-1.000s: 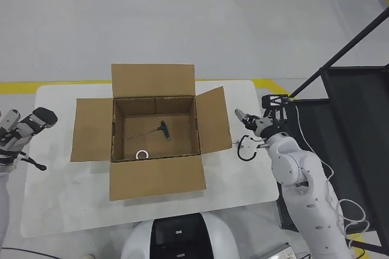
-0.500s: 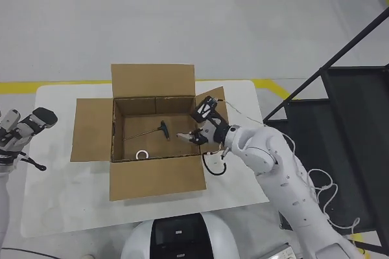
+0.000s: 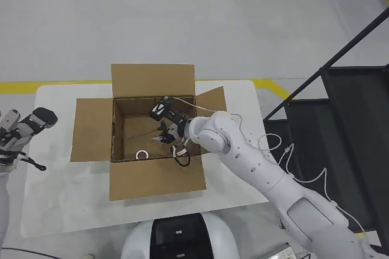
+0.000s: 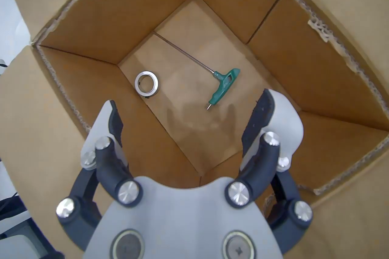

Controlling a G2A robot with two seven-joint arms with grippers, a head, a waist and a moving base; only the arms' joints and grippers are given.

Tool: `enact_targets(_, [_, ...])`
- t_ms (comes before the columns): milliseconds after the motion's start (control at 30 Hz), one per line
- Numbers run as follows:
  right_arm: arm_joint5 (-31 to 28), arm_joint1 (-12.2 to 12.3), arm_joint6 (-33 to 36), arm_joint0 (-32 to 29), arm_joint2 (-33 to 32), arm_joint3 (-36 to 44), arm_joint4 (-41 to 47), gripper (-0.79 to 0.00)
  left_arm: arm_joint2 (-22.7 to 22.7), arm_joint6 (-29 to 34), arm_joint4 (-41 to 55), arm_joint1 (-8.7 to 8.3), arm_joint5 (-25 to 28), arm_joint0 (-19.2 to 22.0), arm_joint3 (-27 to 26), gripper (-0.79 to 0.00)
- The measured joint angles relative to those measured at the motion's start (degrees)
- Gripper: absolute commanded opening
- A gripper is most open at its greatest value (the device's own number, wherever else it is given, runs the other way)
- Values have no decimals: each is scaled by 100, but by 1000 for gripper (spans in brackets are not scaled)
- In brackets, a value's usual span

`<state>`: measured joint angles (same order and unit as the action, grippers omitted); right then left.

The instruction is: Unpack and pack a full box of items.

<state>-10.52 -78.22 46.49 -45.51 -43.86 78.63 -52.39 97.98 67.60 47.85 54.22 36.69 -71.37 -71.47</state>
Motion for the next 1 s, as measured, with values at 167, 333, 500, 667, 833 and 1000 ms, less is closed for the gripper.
enact_targets(167, [448,-234,-10,312,442,-445,-25,0,0,0,0,0,0,0,0,0])
enact_targets(333, [494,-400,-114,581,583,-982,146,0,0,0,0,0,0,0,0,0])
enact_targets(500, [417,-455,-125,684,567,-1290,342,0,0,0,0,0,0,0,0,0])
enact_targets(667, [420,-454,-125,681,567,-1279,335,0,0,0,0,0,0,0,0,0])
enact_targets(833, [421,-454,-125,681,567,-1279,335,0,0,0,0,0,0,0,0,0])
enact_targets(1000, [443,-484,-144,633,640,-1339,320,0,0,0,0,0,0,0,0,0])
